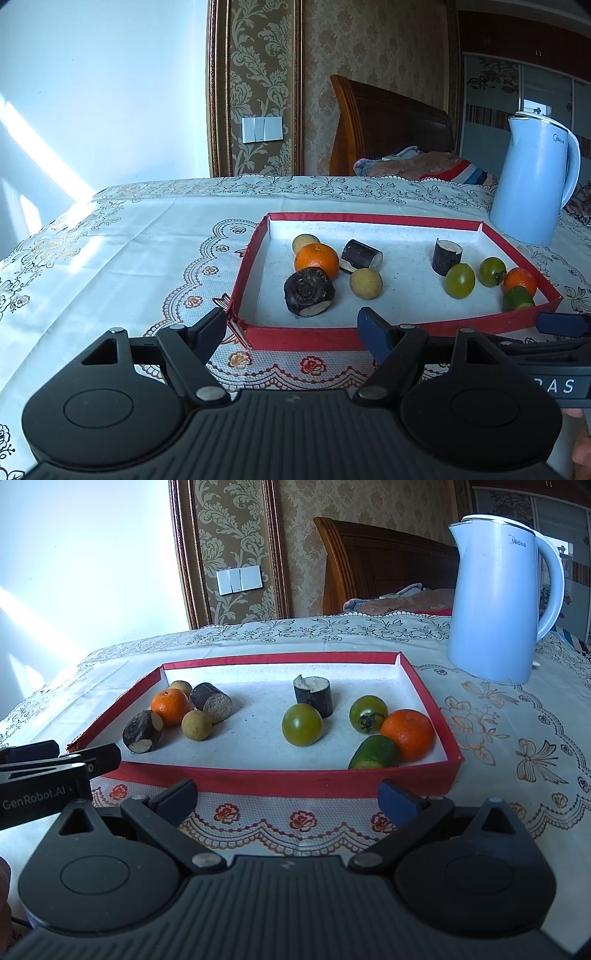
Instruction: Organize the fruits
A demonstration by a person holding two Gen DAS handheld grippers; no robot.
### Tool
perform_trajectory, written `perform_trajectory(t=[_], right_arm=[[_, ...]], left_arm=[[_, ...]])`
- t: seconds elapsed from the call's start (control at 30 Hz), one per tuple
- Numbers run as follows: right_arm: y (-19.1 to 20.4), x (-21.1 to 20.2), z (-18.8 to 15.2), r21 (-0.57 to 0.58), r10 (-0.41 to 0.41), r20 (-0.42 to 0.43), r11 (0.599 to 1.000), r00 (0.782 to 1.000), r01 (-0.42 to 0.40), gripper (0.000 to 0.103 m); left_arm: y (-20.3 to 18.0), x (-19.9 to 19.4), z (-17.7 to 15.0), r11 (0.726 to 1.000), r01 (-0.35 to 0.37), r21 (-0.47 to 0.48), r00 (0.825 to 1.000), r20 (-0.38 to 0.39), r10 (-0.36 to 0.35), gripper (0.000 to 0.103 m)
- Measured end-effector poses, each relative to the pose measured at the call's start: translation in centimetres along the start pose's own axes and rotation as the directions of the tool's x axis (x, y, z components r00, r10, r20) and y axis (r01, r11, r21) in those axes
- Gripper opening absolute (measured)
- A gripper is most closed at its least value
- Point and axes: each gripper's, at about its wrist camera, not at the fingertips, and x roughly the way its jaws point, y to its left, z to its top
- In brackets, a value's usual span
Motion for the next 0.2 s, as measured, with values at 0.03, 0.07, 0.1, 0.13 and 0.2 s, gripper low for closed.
perform_trajectory(t=[0.03, 0.07, 0.1, 0.13, 0.2], right_arm=[[0.01, 0.01, 0.00, 0.000, 0.000, 0.000, 1.000, 1.000, 0.000, 0.103], [0.01, 0.00, 0.00, 0.000, 0.000, 0.000, 1.000, 1.000, 0.000, 0.103], [0.01, 0.00, 0.00, -0.001, 0.000, 0.000, 1.000, 1.000, 0.000, 0.103], [0.01, 0.01, 0.00, -0.001, 0.000, -0.001, 1.000, 1.000, 0.000, 0.103], [-0.01, 0.00, -0.01, -0.001, 0.001, -0.001, 1.000, 1.000, -0.001, 0.103]], left_arm=[[-0.07, -0.03, -0.02, 1.000, -0.006, 0.005, 1.000, 0.003, 0.006, 0.078], [-0.16, -0.03, -0.03, 1.000, -0.010, 0.011, 1.000, 0.003, 0.009, 0.078], [-0.23, -0.06, -0.05, 1.000, -0.006, 0.015, 1.000, 0.003, 0.006, 0.078], [-0.29, -0.11, -0.08, 1.000, -0.002, 0.019, 1.000, 0.006, 0.002, 0.078], [-0.44, -0.33, -0.15, 1.000, -0.008, 0.030, 1.000, 0.022, 0.008, 0.078]])
